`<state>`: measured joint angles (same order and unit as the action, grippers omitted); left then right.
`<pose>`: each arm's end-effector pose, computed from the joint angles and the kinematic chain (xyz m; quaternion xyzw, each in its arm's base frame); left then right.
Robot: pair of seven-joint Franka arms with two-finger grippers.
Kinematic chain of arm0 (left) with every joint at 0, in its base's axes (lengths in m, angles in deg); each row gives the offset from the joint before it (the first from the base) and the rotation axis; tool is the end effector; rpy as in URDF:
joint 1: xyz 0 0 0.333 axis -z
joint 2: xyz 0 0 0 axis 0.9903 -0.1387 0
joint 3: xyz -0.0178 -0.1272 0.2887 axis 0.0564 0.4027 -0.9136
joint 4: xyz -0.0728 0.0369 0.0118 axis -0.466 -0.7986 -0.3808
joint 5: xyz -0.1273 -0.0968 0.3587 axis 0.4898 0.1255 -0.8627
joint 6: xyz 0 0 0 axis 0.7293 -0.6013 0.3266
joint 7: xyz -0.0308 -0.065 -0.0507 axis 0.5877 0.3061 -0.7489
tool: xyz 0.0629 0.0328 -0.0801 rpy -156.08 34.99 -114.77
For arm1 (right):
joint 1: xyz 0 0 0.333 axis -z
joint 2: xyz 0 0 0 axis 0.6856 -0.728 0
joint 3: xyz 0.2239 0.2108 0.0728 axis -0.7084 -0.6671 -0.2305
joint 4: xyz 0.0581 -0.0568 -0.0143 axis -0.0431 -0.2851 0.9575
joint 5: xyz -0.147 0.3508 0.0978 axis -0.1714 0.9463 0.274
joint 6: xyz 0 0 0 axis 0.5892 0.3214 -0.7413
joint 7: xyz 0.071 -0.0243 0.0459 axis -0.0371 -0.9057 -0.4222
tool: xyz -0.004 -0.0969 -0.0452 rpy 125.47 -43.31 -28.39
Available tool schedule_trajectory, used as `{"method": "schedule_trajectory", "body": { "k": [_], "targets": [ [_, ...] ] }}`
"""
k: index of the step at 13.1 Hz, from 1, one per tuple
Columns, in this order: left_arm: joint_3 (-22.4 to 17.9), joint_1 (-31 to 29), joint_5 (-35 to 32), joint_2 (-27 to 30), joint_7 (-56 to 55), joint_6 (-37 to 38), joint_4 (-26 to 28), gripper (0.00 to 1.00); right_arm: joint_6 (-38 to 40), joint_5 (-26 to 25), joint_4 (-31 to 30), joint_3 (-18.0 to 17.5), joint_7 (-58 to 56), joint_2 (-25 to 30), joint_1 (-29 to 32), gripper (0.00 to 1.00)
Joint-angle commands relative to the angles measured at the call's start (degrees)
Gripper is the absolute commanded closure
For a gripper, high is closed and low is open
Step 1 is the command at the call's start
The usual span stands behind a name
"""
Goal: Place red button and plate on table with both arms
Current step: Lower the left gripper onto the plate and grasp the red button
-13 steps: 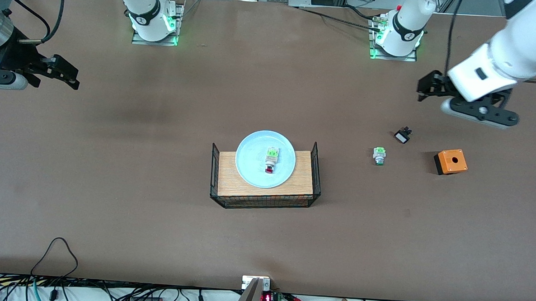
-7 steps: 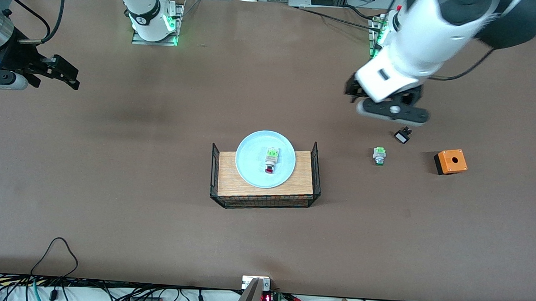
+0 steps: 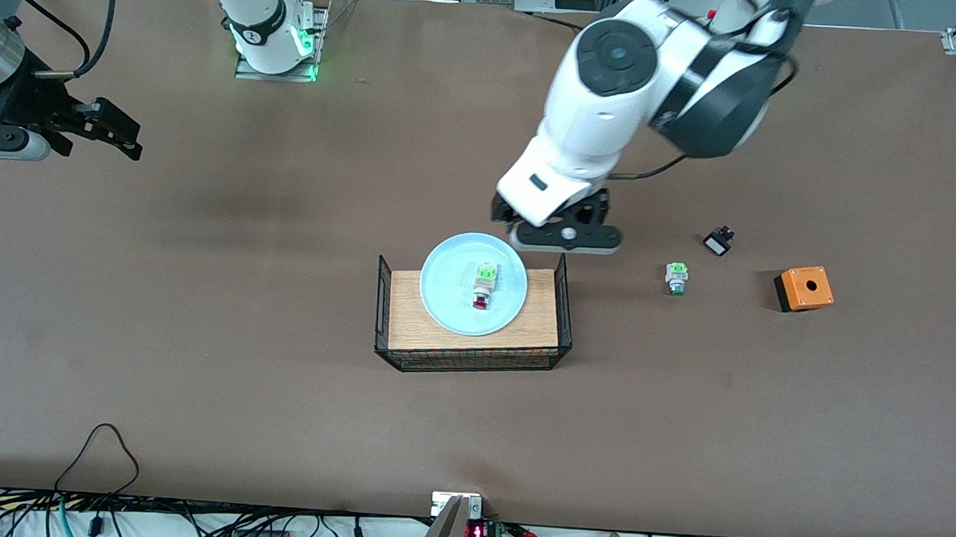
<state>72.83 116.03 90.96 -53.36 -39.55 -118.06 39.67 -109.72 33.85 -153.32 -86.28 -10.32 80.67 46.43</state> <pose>0.5742 -0.4292 0.4920 0.9978 0.0316 0.0193 0.0542 0.5374 0.0331 0.6012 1.0000 -0.0027 0.0050 0.0069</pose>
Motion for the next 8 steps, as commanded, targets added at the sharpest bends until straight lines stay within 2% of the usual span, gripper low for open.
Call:
{"method": "schedule_trajectory", "body": {
  "k": [1,5,8],
  "targets": [
    [-1.0,1.3,-0.1,-4.6,-0.8,-5.4,-2.7,0.00,0.3,0.0,0.0,-0.3,-0.8,0.1,0.5,0.00],
    [-1.2,2.9,-0.5,-9.7,-1.1,-17.6,-1.8,0.00,-0.8,0.0,-0.2,-0.3,-0.9,-0.8,1.0,0.00],
    [-1.3,4.8,-7.8,-11.8,-5.0,-19.2,-1.1,0.00,-1.1,0.0,-0.2,-0.3,-0.9,-1.3,1.5,0.00]
  ]
}}
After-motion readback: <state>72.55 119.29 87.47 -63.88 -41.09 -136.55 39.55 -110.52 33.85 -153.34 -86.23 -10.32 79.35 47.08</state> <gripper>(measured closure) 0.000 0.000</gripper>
